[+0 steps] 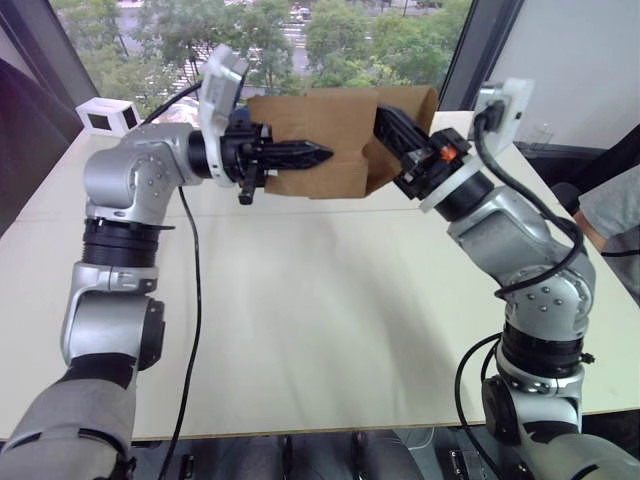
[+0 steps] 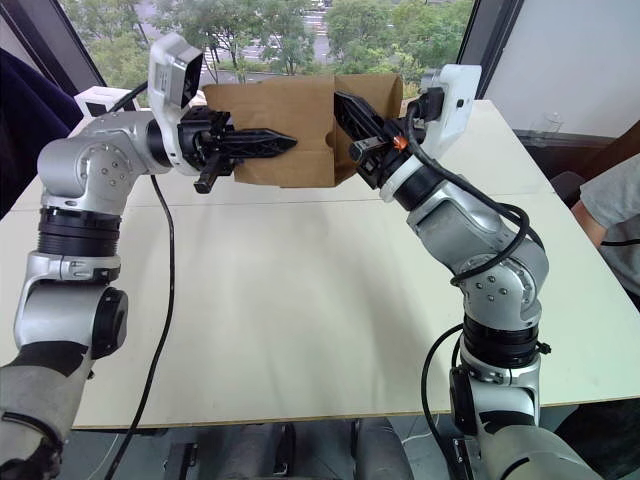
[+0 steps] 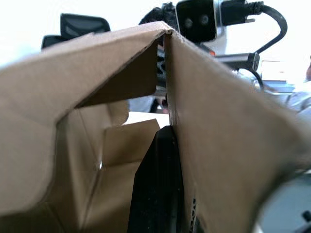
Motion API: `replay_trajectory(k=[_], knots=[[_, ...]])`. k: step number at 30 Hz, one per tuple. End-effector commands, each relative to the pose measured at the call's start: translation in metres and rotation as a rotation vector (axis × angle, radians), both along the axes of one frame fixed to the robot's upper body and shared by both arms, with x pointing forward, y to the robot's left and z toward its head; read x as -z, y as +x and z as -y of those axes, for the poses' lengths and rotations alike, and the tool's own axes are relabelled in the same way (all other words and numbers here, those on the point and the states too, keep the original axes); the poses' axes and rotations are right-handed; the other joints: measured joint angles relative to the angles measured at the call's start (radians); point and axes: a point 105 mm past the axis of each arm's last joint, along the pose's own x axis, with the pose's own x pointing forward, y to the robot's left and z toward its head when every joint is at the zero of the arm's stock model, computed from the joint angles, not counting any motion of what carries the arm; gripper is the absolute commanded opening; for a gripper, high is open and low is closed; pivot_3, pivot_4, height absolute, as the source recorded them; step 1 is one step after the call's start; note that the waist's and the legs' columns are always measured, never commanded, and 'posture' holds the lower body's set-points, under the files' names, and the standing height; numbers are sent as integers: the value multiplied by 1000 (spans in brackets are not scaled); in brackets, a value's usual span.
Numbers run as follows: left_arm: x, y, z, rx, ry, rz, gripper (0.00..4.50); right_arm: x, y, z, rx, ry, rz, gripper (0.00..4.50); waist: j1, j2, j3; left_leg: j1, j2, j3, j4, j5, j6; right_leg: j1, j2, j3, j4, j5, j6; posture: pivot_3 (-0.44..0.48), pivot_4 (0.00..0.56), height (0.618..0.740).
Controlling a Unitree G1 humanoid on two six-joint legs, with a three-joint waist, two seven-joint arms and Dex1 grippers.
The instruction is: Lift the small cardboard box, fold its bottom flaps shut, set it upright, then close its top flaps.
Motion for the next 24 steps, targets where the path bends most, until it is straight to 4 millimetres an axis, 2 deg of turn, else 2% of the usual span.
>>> replay_trajectory(k=[1, 17, 24], knots=[[-10, -6, 1, 19, -3, 45, 0, -7, -18, -9, -86, -6, 56, 59, 2, 0, 0, 0, 0, 0, 0, 0, 0, 0, 0, 0, 0, 0, 0, 0, 150, 740], [-3, 3, -1, -26, 5, 31, 0, -4, -25, -24, -194, -58, 82, 59, 2, 0, 0, 0, 0, 0, 0, 0, 0, 0, 0, 0, 0, 0, 0, 0, 150, 740], [-3, 9, -5, -71, -17, 26, 0, 9, -29, -13, -161, -126, 71, 59, 3, 0, 0, 0, 0, 0, 0, 0, 0, 0, 0, 0, 0, 0, 0, 0, 150, 740]])
